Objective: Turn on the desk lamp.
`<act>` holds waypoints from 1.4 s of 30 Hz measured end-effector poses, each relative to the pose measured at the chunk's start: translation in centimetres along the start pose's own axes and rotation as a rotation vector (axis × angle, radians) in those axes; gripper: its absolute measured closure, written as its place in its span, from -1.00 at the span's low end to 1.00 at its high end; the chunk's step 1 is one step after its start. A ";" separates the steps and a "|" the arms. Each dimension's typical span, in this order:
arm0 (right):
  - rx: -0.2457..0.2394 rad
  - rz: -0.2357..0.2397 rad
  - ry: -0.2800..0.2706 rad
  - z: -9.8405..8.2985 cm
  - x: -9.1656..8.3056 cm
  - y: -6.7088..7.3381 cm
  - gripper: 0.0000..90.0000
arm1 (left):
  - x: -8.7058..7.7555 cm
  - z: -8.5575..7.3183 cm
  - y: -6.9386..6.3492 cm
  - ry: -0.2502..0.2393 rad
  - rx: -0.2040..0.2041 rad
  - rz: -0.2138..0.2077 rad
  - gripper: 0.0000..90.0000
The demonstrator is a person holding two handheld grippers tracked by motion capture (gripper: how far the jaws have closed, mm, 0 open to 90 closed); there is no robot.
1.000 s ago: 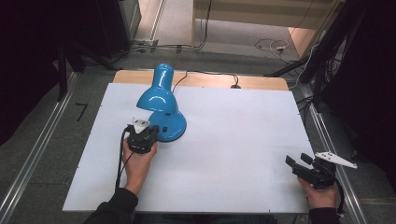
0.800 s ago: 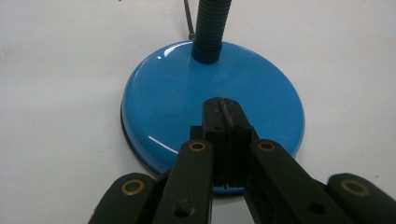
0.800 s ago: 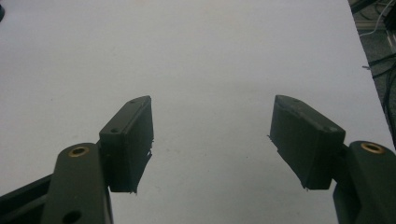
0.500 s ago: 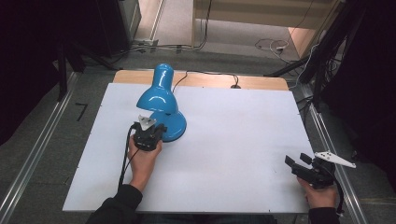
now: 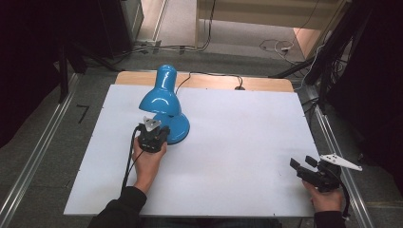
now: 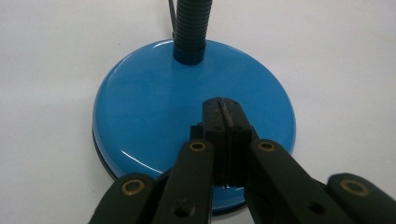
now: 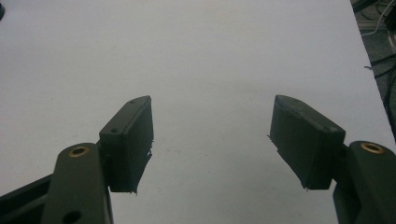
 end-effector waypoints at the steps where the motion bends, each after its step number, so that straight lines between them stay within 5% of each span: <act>1: -0.002 0.000 0.000 0.0 0.0 0.0 -0.37 | 0.0 0.0 0.0 0.002 0.000 0.000 1.00; 42: -0.001 0.003 -0.005 0.0 -0.1 0.0 -0.37 | 0.1 -0.3 0.0 -0.006 0.033 -0.004 1.00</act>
Point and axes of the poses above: each handheld gripper's, and its own axes: x roughly forward along the jaws, z roughly out of its top, y roughly to its left, the point moved 5 cm from there along x, roughly forward along the jaws, and after that the axes turned 5 degrees about -x, right-handed, at the moved point
